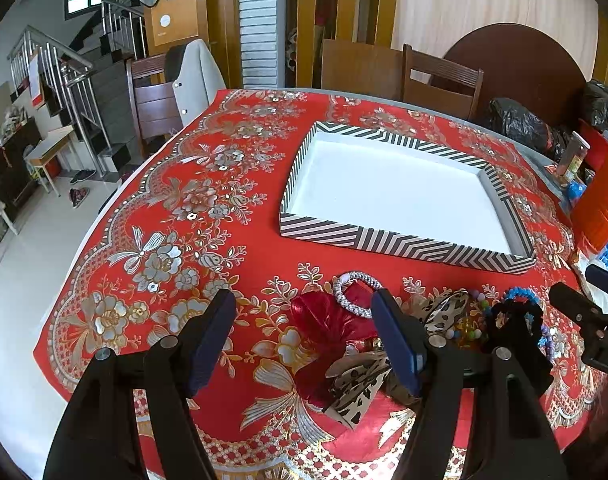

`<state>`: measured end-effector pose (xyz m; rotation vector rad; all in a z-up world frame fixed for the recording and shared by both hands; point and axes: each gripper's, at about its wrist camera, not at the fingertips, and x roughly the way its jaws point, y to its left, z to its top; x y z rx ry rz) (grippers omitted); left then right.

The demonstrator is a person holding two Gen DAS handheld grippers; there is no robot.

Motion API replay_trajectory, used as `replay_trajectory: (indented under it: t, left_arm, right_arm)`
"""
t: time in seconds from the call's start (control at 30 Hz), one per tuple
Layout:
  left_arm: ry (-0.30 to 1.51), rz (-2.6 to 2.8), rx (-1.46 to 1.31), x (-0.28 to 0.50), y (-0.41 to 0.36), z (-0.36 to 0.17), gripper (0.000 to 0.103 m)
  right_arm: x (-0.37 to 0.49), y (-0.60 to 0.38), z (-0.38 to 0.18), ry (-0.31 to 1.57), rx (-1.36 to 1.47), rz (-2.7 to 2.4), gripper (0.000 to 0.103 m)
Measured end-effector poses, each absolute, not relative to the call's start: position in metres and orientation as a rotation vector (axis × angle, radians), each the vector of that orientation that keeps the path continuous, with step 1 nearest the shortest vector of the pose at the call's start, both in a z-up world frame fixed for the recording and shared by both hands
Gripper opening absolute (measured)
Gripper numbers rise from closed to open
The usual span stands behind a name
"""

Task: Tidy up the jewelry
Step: 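Lower both tools toward the bows in the jewelry pile, then grasp the red satin bow with the left tool while the right tool grasps the leopard-print bow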

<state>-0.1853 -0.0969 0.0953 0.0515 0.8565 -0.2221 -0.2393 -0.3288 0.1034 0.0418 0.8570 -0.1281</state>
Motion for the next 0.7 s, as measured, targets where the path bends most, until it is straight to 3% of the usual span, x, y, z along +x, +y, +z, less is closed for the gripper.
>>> replay_trajectory:
  t: [0.5,0.7]
  left_arm:
    - [0.951,-0.302,-0.055,-0.174,-0.065,0.096,0.068]
    - [0.991,-0.427,0.007,-0.185,-0.081,0.086,0.068]
  right_arm:
    - [-0.241,-0.335,0.103,0.875,0.080,-0.071,0.097]
    - [-0.239,-0.339,0.099,0.895,0.080,-0.055,0.088]
